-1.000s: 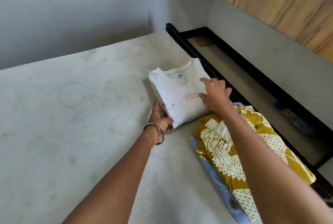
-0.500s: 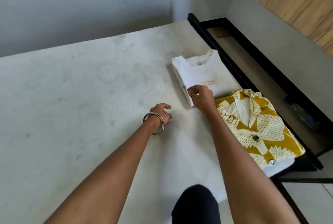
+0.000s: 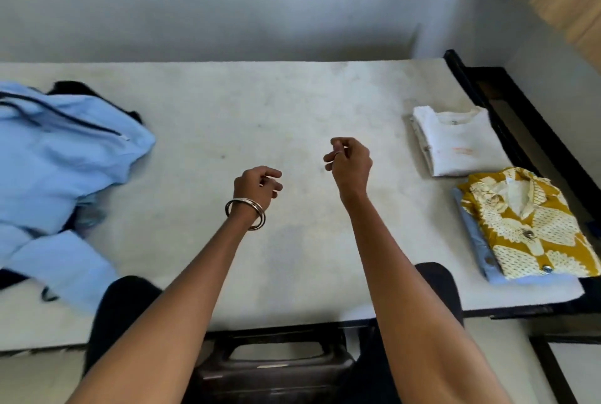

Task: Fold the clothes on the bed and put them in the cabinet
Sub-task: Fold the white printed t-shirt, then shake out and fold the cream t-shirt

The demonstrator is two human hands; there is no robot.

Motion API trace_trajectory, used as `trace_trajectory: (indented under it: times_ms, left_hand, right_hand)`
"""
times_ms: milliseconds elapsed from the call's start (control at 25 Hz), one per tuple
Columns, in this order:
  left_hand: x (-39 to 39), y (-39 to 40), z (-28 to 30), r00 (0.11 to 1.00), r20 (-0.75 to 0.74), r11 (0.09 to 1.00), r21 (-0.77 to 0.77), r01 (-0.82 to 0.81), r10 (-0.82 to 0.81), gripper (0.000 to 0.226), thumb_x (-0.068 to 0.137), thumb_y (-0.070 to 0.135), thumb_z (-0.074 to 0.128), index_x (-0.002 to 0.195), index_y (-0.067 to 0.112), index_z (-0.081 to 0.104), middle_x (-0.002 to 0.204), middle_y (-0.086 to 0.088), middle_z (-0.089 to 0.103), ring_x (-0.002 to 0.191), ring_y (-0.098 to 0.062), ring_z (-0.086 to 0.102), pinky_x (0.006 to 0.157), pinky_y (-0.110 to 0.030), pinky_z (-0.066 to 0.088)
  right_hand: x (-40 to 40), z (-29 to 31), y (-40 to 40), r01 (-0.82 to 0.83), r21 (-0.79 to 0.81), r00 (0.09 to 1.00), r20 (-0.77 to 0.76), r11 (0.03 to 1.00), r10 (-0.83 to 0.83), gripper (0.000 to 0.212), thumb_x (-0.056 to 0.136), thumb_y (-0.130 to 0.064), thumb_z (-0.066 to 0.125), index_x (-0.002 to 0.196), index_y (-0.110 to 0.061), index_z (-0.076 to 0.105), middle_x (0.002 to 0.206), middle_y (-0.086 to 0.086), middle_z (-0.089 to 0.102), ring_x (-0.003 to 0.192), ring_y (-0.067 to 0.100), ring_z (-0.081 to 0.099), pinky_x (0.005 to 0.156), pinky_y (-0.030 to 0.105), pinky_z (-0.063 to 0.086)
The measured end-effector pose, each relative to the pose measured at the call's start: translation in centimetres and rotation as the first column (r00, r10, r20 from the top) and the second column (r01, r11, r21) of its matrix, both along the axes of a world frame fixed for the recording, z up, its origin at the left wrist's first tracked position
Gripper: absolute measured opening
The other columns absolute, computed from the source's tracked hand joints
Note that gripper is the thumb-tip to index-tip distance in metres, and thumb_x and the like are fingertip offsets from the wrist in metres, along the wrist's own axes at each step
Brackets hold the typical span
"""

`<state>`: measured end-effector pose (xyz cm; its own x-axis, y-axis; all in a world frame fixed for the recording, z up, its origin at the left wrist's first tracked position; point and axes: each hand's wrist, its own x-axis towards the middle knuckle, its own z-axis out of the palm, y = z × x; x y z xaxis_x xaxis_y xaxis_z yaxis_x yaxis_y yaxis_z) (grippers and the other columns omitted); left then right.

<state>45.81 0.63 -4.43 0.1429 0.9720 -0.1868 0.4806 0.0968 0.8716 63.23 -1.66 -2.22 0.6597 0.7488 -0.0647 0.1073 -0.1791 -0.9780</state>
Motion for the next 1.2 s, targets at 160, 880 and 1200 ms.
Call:
trace_trajectory:
  times_ms: [160, 880, 1200]
  left_hand:
    - [-11.9, -0.2, 0.9, 0.990, -0.013, 0.989, 0.052, -0.139, 0.140, 0.031, 0.088, -0.005, 0.045, 0.096, 0.011, 0.070, 0.075, -0.009, 0.071, 0.059, -0.014, 0.064, 0.056, -0.007, 0.047]
    - [-48.7, 9.7, -2.1, 0.292, 0.045, 0.277, -0.474, -0.836, 0.955, 0.081, 0.062, 0.050, 0.085, 0.120, 0.005, 0.051, 0.117, -0.012, 0.057, 0.104, -0.032, 0.056, 0.092, -0.044, 0.046]
    - [-45.2, 13.6, 3.5, 0.437, 0.107, 0.441, -0.014, -0.897, 0.893, 0.017, 0.077, 0.006, 0.071, 0.093, 0.000, 0.070, 0.085, -0.010, 0.065, 0.081, -0.027, 0.059, 0.066, -0.023, 0.050]
  right_hand:
    - [-10.5, -1.0, 0.7, -0.334, -0.121, 0.928, 0.129, 0.935, 0.348, 0.016, 0.094, -0.008, 0.053, 0.090, -0.016, 0.067, 0.065, 0.002, 0.068, 0.055, 0.013, 0.063, 0.066, 0.035, 0.055]
    - [-39.6, -5.3, 16.1, -0.838, -0.258, 0.428, 0.239, 0.482, 0.872, 0.028, 0.094, -0.021, 0.064, 0.121, -0.012, 0.061, 0.088, -0.004, 0.063, 0.080, 0.014, 0.061, 0.072, 0.025, 0.047]
    - [-48.3, -2.7, 19.5, -0.935, -0.227, 0.173, 0.377, 0.271, 0.910, 0.139, 0.054, -0.051, 0.090, 0.155, -0.030, -0.004, 0.152, 0.012, 0.030, 0.130, 0.026, 0.037, 0.102, 0.042, 0.037]
